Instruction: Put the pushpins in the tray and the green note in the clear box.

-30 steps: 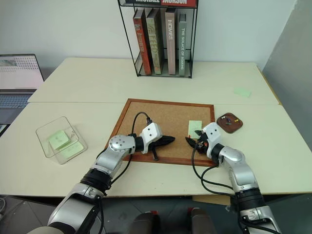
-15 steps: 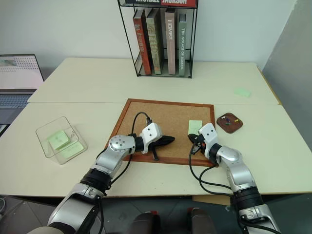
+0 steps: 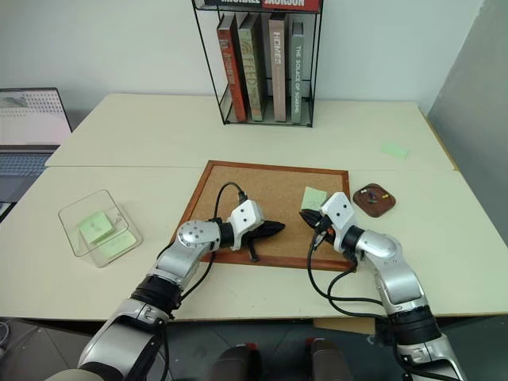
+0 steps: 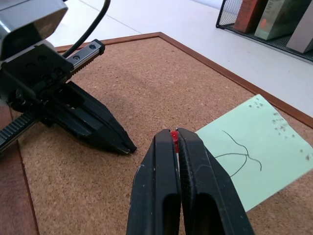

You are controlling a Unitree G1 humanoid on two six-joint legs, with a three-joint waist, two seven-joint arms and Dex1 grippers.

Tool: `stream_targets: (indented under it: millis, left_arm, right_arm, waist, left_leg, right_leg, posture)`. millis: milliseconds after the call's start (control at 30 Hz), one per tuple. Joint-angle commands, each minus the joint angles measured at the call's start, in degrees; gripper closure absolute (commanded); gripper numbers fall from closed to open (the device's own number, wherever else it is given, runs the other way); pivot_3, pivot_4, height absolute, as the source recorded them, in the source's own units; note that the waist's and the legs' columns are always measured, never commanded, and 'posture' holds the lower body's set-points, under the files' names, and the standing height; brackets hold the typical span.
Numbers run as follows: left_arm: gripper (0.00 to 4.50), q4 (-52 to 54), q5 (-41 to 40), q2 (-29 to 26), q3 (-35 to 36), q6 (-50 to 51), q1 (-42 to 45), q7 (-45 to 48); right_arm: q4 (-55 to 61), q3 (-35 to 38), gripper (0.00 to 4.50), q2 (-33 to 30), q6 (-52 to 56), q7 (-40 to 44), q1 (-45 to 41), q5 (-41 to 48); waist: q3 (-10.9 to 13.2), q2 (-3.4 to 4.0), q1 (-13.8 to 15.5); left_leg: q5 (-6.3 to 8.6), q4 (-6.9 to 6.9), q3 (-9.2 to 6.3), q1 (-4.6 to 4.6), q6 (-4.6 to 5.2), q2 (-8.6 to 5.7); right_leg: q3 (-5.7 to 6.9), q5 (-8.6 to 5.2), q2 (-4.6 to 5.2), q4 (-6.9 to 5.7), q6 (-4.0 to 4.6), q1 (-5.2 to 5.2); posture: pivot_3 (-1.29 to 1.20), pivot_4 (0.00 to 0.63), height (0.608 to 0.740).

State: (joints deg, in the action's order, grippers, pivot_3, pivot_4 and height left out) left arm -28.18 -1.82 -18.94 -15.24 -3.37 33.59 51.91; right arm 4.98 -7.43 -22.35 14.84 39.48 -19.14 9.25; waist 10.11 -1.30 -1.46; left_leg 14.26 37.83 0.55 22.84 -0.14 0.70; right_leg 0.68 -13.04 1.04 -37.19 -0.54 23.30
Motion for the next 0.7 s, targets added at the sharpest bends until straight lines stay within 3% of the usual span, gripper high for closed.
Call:
stream_targets:
  millis: [33,233,267,700]
  left_arm:
    - [4.5,3.54,-3.51,-0.38,3.21,6.43,-0.89,0.37]
    - [4.5,13.05,-10.26,-2.89,7.13,16.33,-2.97,3.41]
    - [4.11,13.84,-10.93,-3.16,7.47,17.68,-3.13,3.67]
    - [1.81,16.75,-22.57,0.6,16.33,34.31,1.41,-1.5]
  right_arm:
    - [3.56,0.23,4.42,-1.11,-0.95,1.0,-0.87,0.21]
    - [4.27,-0.71,4.42,-1.41,-1.96,1.01,-0.65,-0.53]
    - [4.19,-1.0,4.5,-1.49,-2.29,1.1,-0.74,-0.75]
    - [2.8,-4.9,4.5,-5.11,-10.6,3.49,-1.14,-7.38]
  waist:
    - [0.02,-0.02,-0.01]
    - [0.1,-0.08,-0.13]
    - [0.12,-0.08,-0.11]
    - [0.19,-0.2,0.07]
  left_leg:
    - [0.0,0.0,0.0,0.01,0.0,0.0]
    - [0.0,-0.06,0.0,0.16,0.0,0.02]
    - [0.0,-0.06,0.0,0.19,0.0,0.02]
    - [0.0,-0.03,-0.01,0.22,0.0,-0.02]
  right_leg:
    - [0.0,0.0,0.0,0.0,0.0,0.0]
    - [0.0,-0.01,-0.01,0.0,0.02,0.18]
    - [0.0,-0.01,-0.01,0.01,0.02,0.22]
    - [0.02,-0.01,0.01,0.09,0.0,0.2]
  posture:
    - [0.0,0.15,0.74]
    - [0.0,0.15,0.74]
    - [0.0,0.15,0.74]
    - [0.0,0.15,0.74]
